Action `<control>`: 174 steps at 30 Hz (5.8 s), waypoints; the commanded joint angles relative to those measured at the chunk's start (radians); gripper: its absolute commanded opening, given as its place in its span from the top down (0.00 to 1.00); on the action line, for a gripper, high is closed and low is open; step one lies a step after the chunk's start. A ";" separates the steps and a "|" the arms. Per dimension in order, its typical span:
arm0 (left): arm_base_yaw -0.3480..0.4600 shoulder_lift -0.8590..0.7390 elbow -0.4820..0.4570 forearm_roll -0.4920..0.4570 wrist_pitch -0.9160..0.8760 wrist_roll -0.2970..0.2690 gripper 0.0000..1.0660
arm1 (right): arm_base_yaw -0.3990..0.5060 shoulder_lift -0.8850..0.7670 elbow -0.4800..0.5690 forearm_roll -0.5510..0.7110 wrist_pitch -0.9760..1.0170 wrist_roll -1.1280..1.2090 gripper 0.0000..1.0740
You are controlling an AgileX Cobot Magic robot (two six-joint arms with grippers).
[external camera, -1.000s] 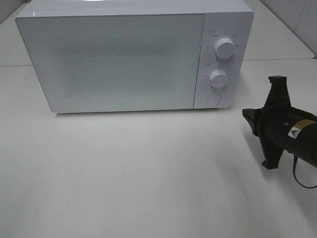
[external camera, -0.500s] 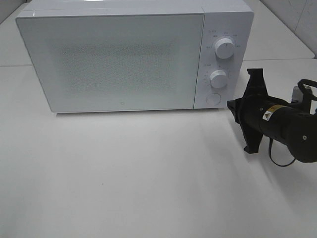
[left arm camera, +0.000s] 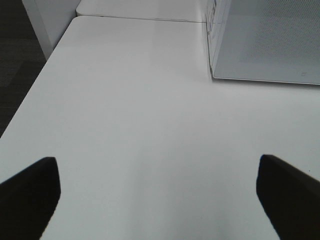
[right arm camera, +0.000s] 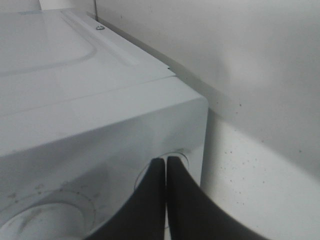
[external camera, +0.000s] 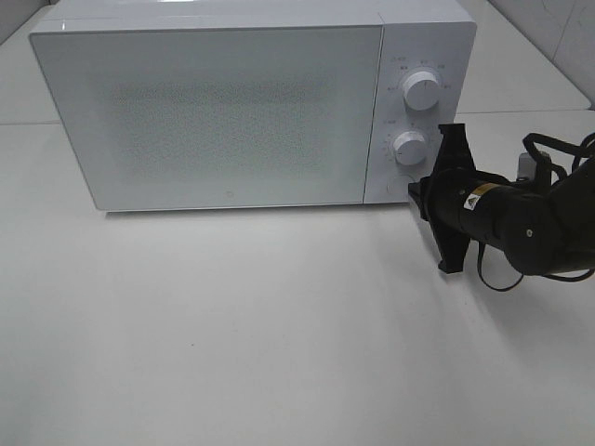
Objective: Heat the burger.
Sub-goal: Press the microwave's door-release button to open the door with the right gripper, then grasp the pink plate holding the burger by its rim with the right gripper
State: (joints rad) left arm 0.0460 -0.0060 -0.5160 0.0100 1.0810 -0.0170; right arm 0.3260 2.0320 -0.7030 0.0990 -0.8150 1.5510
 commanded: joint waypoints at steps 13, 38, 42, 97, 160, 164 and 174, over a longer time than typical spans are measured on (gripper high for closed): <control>0.000 -0.016 0.000 -0.004 -0.012 -0.006 0.06 | 0.002 0.050 -0.096 0.020 -0.017 -0.026 1.00; 0.000 -0.016 0.000 -0.004 -0.012 -0.006 0.06 | 0.048 0.040 -0.096 0.153 -0.210 -0.095 1.00; 0.000 -0.016 0.000 -0.004 -0.012 -0.006 0.06 | 0.048 0.040 -0.096 0.181 -0.221 -0.129 1.00; 0.000 -0.016 0.000 -0.004 -0.012 -0.006 0.06 | 0.048 -0.067 -0.020 -0.025 0.167 -0.167 1.00; 0.000 -0.016 0.000 -0.004 -0.012 -0.006 0.06 | 0.048 -0.672 -0.169 -0.164 1.447 -2.140 0.87; 0.000 -0.016 0.000 -0.004 -0.012 -0.006 0.06 | 0.048 -0.672 -0.169 -0.164 1.447 -2.267 0.85; 0.000 -0.016 0.000 -0.004 -0.012 -0.006 0.06 | 0.048 -0.672 -0.169 -0.178 1.432 -2.350 0.32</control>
State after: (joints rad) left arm 0.0460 -0.0060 -0.5160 0.0100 1.0810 -0.0170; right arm 0.3800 1.3660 -0.8640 -0.0690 0.6200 -0.8110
